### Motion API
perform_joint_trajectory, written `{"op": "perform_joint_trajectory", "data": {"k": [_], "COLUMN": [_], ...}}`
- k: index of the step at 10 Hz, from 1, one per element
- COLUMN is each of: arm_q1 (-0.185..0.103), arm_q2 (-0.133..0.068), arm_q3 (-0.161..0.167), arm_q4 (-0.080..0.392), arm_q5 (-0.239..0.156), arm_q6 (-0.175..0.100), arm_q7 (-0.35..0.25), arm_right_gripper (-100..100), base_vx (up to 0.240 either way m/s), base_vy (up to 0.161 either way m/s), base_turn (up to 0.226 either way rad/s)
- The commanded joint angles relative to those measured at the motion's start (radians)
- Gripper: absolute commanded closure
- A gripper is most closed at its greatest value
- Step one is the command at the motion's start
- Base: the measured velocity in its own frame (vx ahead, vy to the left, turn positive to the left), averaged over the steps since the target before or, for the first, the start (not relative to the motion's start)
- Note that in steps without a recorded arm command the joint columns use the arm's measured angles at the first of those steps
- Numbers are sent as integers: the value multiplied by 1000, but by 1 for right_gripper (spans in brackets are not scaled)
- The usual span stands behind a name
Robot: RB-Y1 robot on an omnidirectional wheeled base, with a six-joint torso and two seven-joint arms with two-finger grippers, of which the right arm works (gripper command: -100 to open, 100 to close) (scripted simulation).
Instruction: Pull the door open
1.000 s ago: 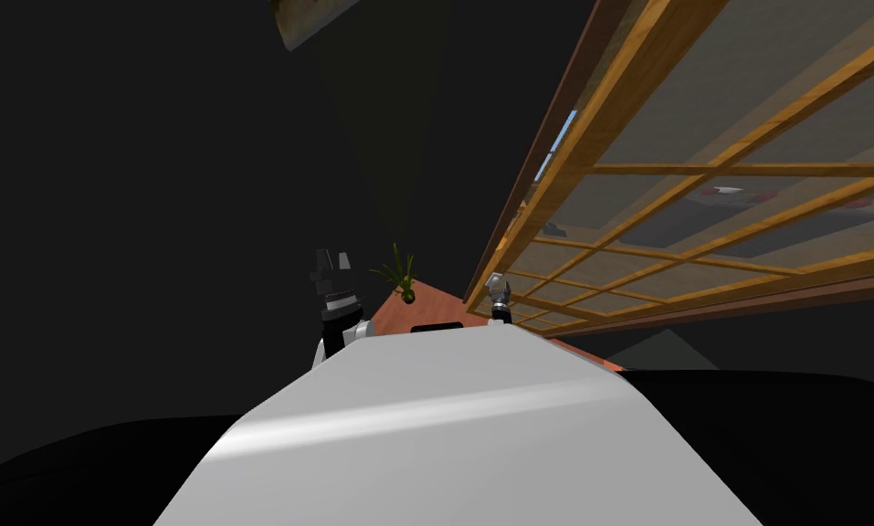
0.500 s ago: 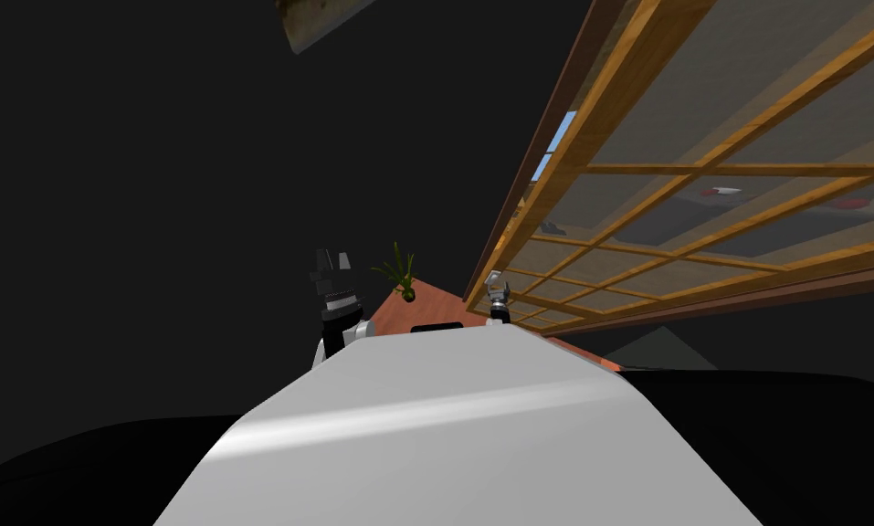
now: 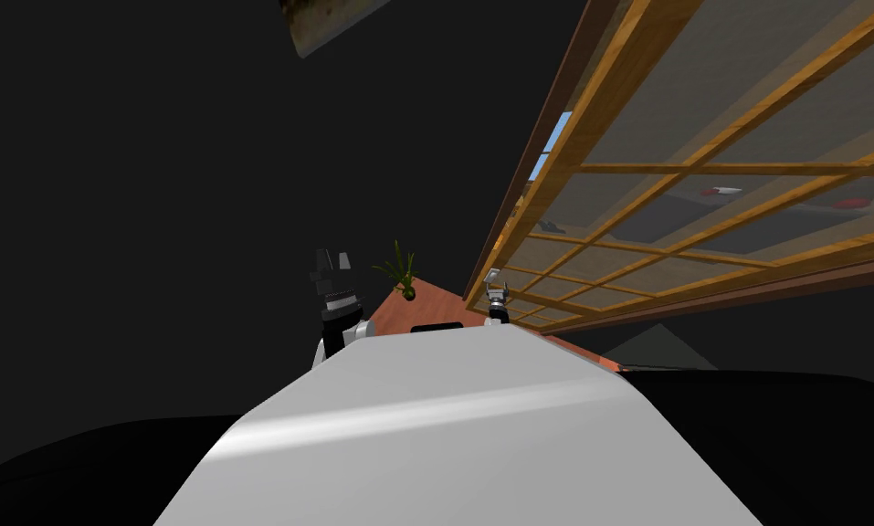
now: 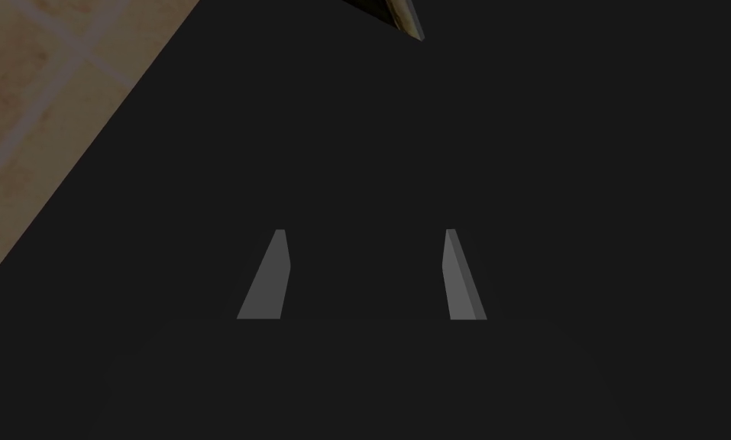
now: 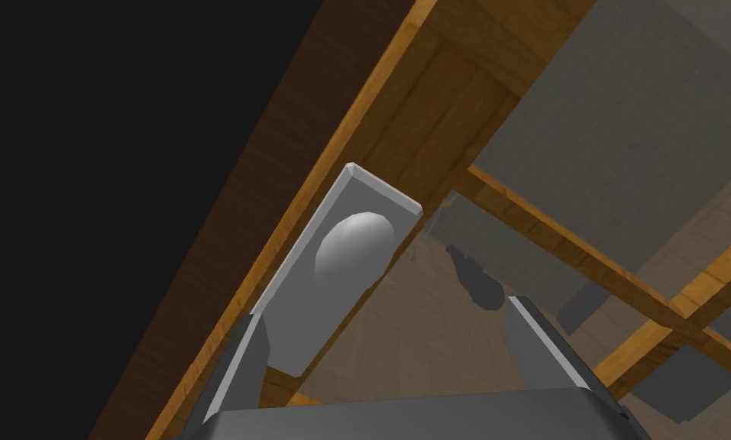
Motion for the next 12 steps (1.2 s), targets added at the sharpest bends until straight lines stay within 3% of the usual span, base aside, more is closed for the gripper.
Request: {"op": "perform_joint_trajectory", "data": {"k": [1, 4, 6, 12], "arm_q1": [0, 1, 2, 4], "arm_q2": [0, 0, -1, -1], "arm_q3": [18, 32, 60, 98], "arm_q4": [-4, -9, -18, -31], "arm_q5": [-25, -46, -86, -140], "arm_q6": [1, 1, 3, 6], "arm_q7": [-50, -98, -165, -301], "arm_right_gripper": [-100, -100, -100, -100], "base_vx": [-44, -41, -46, -38], "base_vy": [-2, 1, -1, -1], "base_turn": [8, 6, 11, 6]}}
